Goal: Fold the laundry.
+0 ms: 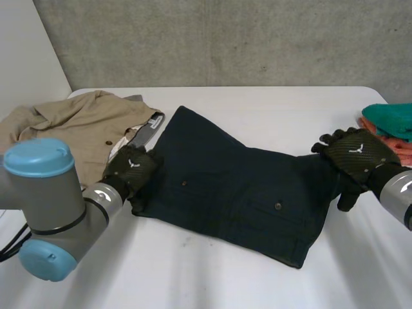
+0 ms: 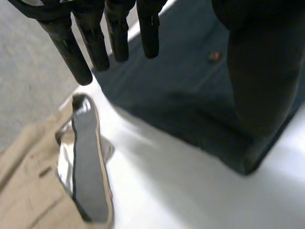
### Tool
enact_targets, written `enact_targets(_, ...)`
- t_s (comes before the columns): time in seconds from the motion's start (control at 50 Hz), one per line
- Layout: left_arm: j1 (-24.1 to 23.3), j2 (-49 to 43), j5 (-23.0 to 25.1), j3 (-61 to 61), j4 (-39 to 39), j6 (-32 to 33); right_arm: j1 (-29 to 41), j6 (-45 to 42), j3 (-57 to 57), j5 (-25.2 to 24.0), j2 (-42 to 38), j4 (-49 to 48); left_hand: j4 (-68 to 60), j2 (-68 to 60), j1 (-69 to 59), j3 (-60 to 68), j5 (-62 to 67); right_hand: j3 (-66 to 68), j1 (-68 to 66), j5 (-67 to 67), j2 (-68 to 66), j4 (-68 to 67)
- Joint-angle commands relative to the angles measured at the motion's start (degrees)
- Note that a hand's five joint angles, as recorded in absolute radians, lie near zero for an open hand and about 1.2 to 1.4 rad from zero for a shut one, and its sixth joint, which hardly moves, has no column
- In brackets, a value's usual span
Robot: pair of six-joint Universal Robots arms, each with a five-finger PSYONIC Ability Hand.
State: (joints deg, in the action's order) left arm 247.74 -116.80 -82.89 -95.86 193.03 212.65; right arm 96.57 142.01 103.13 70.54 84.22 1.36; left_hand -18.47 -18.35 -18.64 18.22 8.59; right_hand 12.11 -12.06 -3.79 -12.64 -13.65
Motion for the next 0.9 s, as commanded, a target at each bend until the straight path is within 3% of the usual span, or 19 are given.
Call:
enact_targets(0.02,0.11,-3.09,-1.66,1.29,-0.02,0.22,0.29,0.37,0.40,0.21,-2.93,-2.50,-9.57,-9.69,-9.40,9.82,9.45,-2.11,2.06,3.79,2.64,3.65)
enact_targets(0.26,0.11,-6.16,-1.05,3.13,0.07,0.22,0.29,0.28,0.84,0.30,-4.68,-3.91,-17.96,-18.08,-17.80,18.21,17.84,-2.11,2.06,3.79,2.64,3.65)
enact_targets(0.3,0.11,-6.60,-1.05,3.22,0.07,0.22,0.29,0.37,0.84,0.39,-5.12,-4.26,-25.01,-25.13,-24.85,25.26,24.89,-2.11,2.06,3.79,2.64,3.65)
enact_targets(0.38,0.11,-6.69,-1.83,4.19,0.15,0.22,0.29,0.37,0.84,1.61,-5.30,-4.87,-61.44,-61.57,-61.28,61.69,61.32,-2.11,2.06,3.79,2.64,3.65)
enact_targets(0.46,-0.15,-5.55,-2.97,6.12,1.12,-0.04,0.38,0.46,0.84,2.59,-5.21,-5.14,-61.53,-61.65,-61.36,61.78,61.41,-2.11,2.06,3.79,2.64,3.65)
enact_targets(0.56,-0.32,-1.95,-9.38,10.94,2.35,-0.57,0.46,0.63,0.84,2.67,-5.21,-5.23,-61.53,-61.65,-61.36,61.78,61.41,-2.11,2.06,3.79,2.64,3.65)
enact_targets(0.68,-1.20,-0.80,-10.54,17.62,3.84,-1.71,0.38,0.72,0.84,2.67,-5.12,-5.31,-61.53,-61.65,-61.36,61.78,61.41,-2.11,2.06,3.79,2.64,3.65)
enact_targets(0.78,-5.59,0.25,-10.63,26.50,9.73,-5.75,-0.06,1.25,0.49,2.94,-4.77,-6.19,-61.53,-61.65,-61.36,61.78,61.41,-2.11,2.06,3.79,2.64,3.65)
enact_targets(0.9,-13.50,-0.36,-10.80,36.96,15.18,-6.90,-0.42,4.76,-0.30,7.68,-4.51,-8.65,-61.53,-61.65,-61.36,61.78,61.41,-2.11,2.06,3.79,2.64,3.65)
